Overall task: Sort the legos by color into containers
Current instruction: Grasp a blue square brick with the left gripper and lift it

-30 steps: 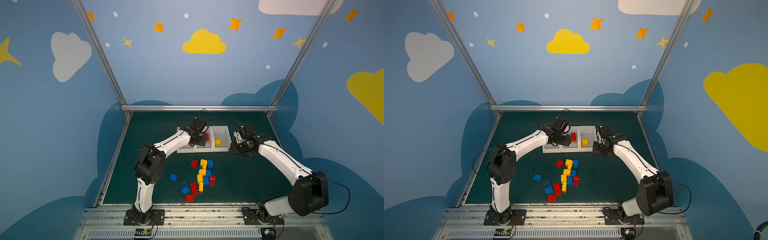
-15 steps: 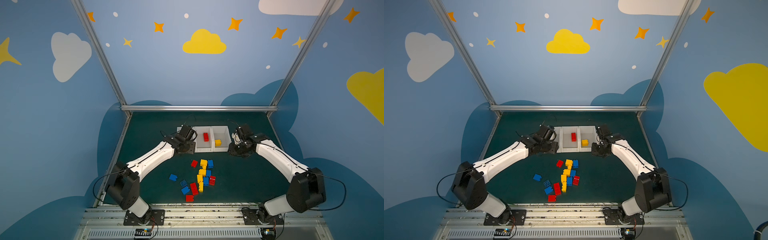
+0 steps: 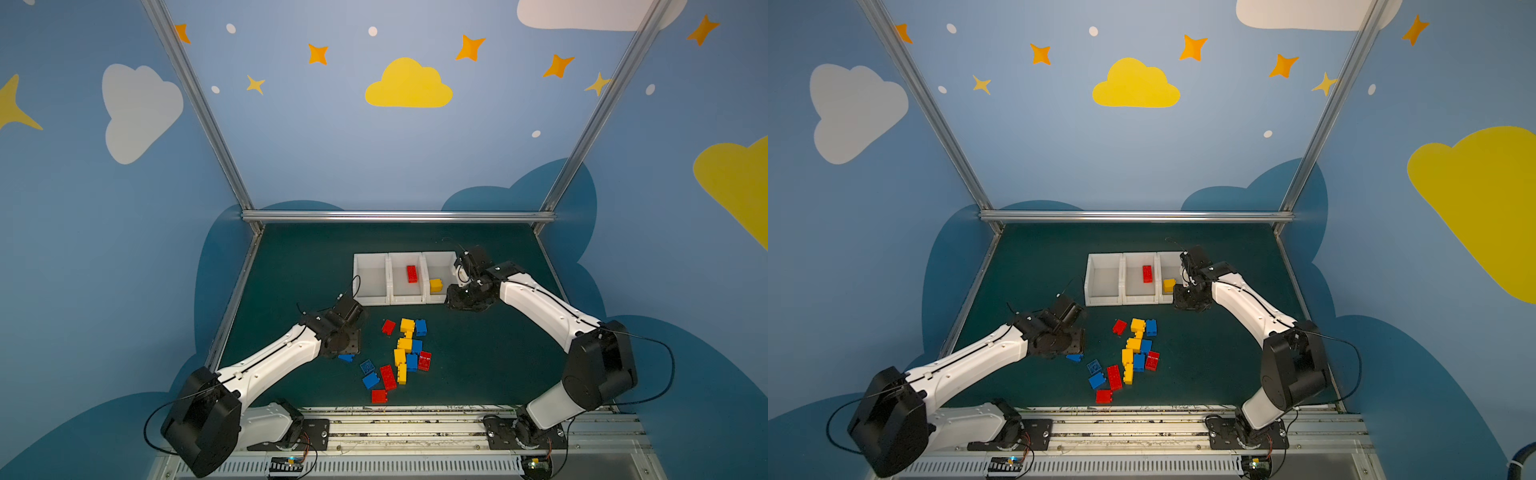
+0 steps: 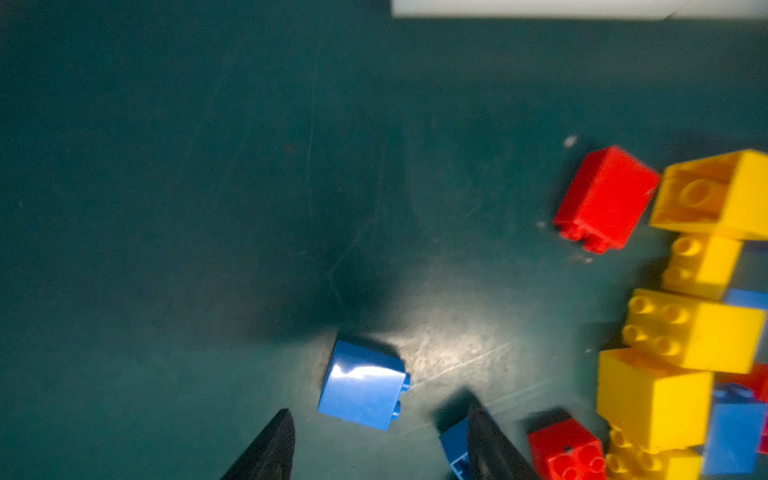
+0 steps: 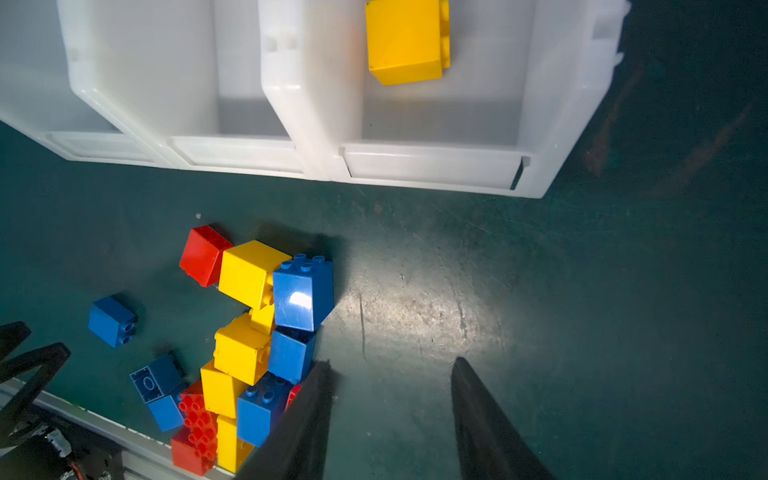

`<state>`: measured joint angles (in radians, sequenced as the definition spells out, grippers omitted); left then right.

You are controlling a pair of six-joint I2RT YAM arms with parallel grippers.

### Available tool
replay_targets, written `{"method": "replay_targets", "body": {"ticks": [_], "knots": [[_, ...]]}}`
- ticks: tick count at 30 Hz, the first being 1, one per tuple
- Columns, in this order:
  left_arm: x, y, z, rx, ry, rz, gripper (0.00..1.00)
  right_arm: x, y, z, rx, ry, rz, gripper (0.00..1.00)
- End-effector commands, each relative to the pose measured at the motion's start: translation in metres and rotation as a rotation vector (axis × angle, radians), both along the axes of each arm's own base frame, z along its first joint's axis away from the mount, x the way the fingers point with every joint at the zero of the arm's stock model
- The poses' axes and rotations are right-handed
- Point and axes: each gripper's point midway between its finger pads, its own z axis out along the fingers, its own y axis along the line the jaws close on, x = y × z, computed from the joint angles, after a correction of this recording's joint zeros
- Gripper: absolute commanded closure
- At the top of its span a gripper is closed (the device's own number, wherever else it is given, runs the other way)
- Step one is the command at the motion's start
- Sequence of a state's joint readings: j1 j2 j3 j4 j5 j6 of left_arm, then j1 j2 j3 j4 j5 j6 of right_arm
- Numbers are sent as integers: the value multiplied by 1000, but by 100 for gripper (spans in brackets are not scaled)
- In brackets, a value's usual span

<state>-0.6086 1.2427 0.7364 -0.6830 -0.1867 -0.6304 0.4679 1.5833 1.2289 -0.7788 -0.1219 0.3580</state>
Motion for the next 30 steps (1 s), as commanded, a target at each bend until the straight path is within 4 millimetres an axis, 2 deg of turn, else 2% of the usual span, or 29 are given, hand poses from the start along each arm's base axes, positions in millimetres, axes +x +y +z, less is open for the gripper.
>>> {"method": "replay_targets", "body": {"ticks": [1,7,11,13,17,21,30], "knots": [[-6,4,-8,-5,20,44,31,3,6,6,8,-8,23,52],[-7,0,-28,19,71,-11,32,-1,5,1,4,0,5,52],[-2,-11,-32,-14,70,-46,32,-2,3,1,3,2,-4,52],[-2,-10,-35,-3,77,-47,33,-3,2,0,-2,2,-6,52],[-3,-3,-41,48,98,-40,38,-2,3,0,0,3,-11,52],[-2,-5,-44,52,110,-51,42,-2,5,-2,3,11,-11,52],[-4,-7,-48,44,114,-53,58,-2,6,-4,2,14,-14,52]]}}
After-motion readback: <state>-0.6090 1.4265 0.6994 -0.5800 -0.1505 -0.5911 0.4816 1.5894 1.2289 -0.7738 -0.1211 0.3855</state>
